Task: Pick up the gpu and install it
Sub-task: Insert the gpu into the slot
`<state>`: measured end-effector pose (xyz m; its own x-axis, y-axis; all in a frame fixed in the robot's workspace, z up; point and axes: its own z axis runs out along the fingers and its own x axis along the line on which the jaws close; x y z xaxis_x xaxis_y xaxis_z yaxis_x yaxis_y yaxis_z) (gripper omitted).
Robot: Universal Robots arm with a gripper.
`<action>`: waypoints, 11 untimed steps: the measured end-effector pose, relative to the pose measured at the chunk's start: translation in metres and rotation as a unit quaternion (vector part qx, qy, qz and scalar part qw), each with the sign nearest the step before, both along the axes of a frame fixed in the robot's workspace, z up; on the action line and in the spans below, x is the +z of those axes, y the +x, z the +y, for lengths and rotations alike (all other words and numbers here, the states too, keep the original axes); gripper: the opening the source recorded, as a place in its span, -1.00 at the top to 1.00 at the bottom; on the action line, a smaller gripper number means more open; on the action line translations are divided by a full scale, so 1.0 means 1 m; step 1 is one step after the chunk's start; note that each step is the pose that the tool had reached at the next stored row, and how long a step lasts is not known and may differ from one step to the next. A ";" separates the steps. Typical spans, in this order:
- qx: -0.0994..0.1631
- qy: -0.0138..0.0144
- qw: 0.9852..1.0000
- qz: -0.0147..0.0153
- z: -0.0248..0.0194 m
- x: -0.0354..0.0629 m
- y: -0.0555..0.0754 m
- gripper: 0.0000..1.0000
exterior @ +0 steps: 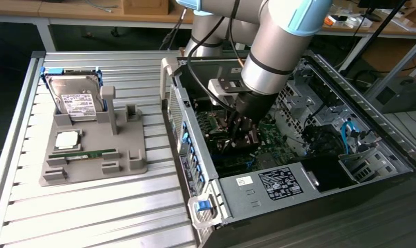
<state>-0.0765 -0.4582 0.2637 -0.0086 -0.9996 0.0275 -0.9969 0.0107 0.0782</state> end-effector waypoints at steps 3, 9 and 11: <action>-0.006 0.000 1.000 0.000 0.0003 0.0000 0.000 0.46; -0.008 0.000 1.000 0.000 0.0004 0.0066 0.000 0.46; -0.008 0.001 1.000 0.000 0.0004 0.0068 0.000 0.46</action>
<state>-0.0765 -0.4578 0.2705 -0.0238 -0.9994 0.0264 -0.9966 0.0258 0.0781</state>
